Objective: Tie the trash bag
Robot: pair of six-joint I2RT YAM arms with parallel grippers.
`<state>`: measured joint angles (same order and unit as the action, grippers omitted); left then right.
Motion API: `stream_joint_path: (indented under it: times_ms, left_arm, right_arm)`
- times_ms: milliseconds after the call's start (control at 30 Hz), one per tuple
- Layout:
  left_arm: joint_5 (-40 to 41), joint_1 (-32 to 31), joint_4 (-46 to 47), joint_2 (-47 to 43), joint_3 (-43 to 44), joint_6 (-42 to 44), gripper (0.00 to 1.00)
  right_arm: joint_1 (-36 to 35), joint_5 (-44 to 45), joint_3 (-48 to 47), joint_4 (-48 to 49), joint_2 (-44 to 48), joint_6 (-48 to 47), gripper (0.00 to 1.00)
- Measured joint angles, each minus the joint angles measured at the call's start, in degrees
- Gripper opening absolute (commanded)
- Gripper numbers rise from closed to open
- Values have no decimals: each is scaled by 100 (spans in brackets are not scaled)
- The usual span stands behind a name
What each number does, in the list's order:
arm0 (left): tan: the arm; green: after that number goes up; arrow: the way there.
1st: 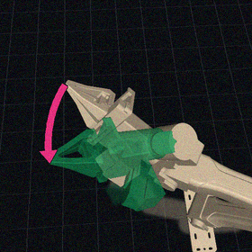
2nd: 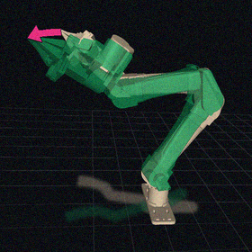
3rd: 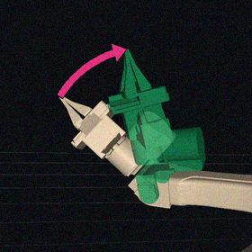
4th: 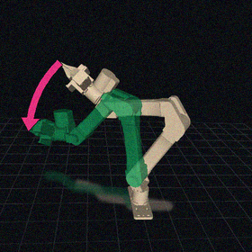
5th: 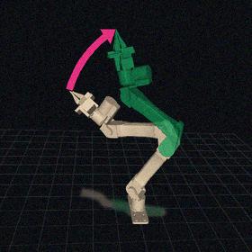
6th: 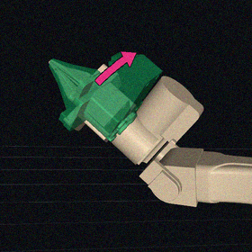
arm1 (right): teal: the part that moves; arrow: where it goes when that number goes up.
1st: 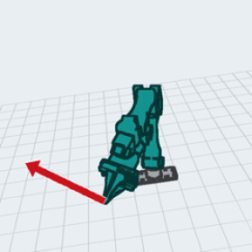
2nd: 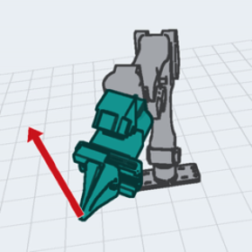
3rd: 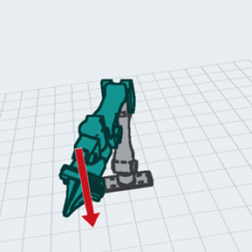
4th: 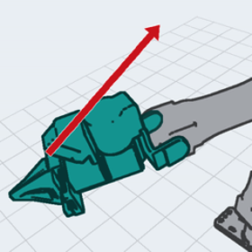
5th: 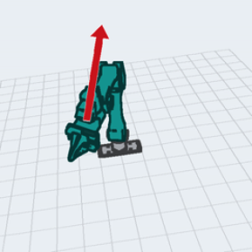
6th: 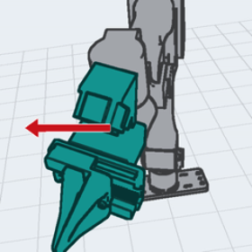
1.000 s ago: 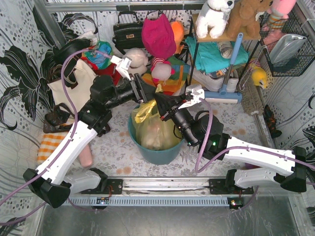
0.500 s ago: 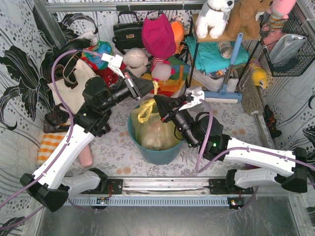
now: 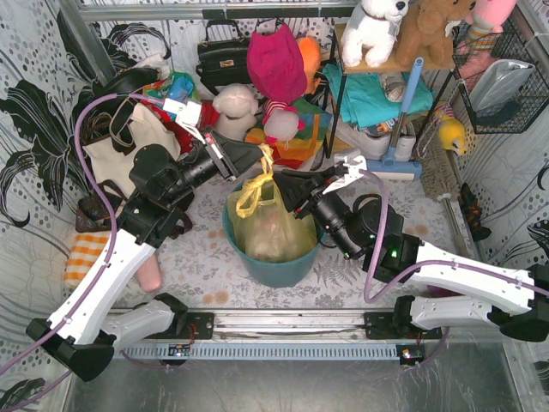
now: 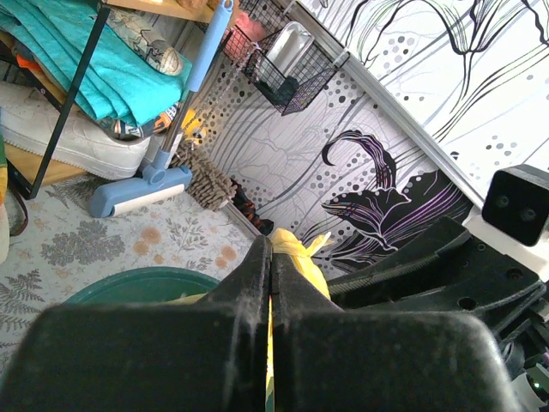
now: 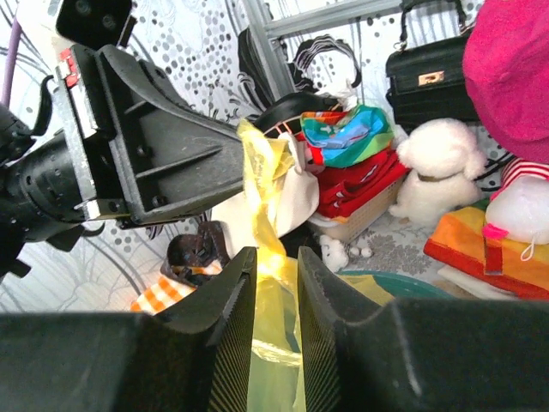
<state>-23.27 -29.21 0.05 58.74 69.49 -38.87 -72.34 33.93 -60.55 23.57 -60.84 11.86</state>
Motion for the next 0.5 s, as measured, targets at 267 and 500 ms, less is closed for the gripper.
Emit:
stream_joint_path:
  times_ms: [267,500]
  left_arm:
    - [13,0,-15,2,-20,17,0]
    - [72,0,-59,2,-22,17,0]
  right_arm:
    - [0,-737,-538,-1095,20,697,28]
    - [-2,-1296,-584,-1742,-11,1818,41]
